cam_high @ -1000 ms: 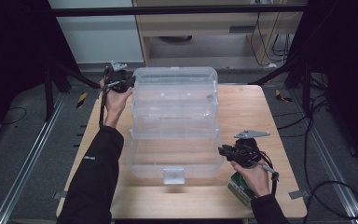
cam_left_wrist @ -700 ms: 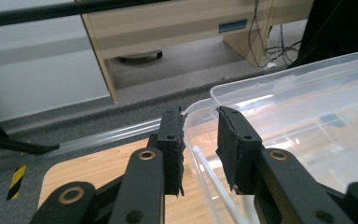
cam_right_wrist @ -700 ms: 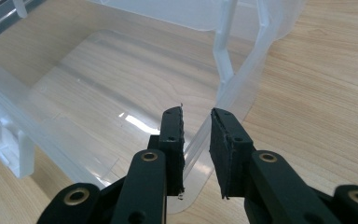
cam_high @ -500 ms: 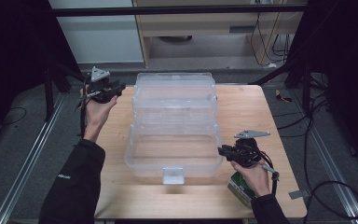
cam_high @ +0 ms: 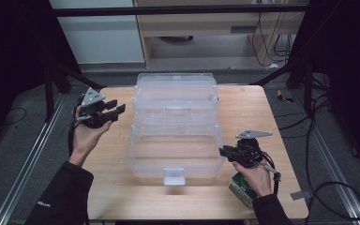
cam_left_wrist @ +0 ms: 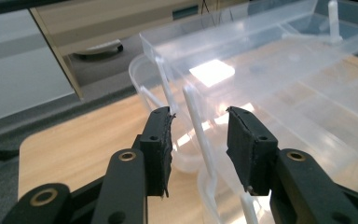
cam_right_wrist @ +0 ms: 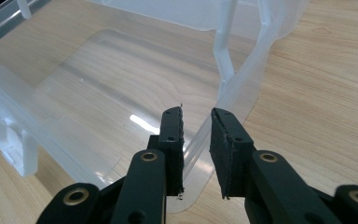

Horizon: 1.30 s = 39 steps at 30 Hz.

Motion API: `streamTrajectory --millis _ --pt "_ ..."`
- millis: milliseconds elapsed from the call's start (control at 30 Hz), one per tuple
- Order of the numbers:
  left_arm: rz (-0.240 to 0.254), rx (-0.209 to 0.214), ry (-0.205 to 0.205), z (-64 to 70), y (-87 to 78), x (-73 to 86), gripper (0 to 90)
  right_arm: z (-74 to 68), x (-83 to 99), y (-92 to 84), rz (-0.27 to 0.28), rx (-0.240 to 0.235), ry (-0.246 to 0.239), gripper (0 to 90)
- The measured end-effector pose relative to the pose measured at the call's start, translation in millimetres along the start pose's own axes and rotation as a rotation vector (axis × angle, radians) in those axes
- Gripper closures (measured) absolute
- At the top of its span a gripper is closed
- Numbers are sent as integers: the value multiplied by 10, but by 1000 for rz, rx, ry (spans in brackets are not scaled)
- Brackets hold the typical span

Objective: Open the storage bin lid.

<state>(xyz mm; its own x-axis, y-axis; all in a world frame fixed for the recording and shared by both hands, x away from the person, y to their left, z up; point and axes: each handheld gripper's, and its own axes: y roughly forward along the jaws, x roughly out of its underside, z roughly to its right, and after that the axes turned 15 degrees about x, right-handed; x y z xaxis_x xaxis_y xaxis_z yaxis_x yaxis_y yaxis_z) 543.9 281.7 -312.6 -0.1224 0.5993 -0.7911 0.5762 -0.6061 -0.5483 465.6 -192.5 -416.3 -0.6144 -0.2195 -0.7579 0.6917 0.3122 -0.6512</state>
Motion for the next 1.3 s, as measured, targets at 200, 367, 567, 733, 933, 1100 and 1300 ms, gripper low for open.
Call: streamTrajectory --millis 200,367,567,733,933,1100,1300 --pt "-26 12 -9 120 -78 108 589 0 -2 1 -1 1 0 745" --pt "-66 47 2 217 -105 153 592 -4 -2 -1 -2 4 0 745" --pt "-121 79 -9 372 -54 234 598 -6 -3 -3 -5 6 0 746" --pt "-174 151 74 415 48 307 607 -8 -2 -4 -5 6 1 746" --pt "-240 210 127 482 177 403 621 -7 -3 -4 -6 6 1 746" --pt "-288 271 277 403 280 456 649 -7 -4 -3 -6 7 -1 746" --pt "-287 297 289 424 329 475 701 -9 -8 -4 -8 7 -3 747"
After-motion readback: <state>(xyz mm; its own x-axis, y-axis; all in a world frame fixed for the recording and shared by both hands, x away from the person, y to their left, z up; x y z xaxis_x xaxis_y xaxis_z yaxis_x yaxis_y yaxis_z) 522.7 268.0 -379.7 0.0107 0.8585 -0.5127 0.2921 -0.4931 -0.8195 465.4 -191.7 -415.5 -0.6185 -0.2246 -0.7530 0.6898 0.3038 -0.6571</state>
